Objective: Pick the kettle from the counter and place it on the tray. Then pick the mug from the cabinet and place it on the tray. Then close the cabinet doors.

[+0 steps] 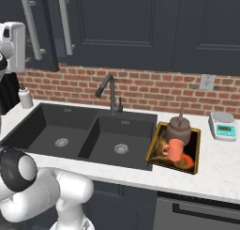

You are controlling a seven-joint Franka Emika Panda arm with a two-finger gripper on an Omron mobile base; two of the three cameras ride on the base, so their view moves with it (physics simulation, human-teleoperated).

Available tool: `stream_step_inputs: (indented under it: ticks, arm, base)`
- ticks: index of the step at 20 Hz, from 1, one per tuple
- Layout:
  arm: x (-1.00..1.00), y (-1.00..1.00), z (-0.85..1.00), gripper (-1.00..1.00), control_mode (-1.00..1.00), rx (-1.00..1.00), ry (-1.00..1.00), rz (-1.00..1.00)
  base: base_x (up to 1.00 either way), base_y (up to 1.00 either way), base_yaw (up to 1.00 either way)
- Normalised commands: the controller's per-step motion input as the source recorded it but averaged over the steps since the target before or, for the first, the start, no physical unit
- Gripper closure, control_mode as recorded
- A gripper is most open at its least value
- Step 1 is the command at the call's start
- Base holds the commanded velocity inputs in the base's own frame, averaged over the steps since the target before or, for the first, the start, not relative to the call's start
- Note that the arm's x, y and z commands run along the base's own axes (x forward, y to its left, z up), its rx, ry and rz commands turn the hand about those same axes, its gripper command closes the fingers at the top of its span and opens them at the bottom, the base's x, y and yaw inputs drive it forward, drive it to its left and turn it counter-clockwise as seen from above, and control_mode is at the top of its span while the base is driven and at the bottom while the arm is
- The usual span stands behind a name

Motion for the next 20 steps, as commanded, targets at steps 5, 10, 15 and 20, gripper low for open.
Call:
stream_step_inputs:
  ticks: [5,10,15,20]
  arm:
    - [0.66,0.00,-0.04,-1.00,-1.00,0.00,0.00,0.00]
    - [0.66,0.00,-0.13,-1.00,-1.00,-0.04,0.03,0.06]
    - [0.46,0.00,-0.25,-1.00,-1.00,-0.13,0.07,0.14]
    - [0.29,0.00,-0.34,-1.00,-1.00,-0.17,0.07,0.18]
  base:
    - [0.00,0.00,0.00]
    - [0.00,0.00,0.00]
    - [0.00,0.00,0.00]
    - [0.00,0.00,0.00]
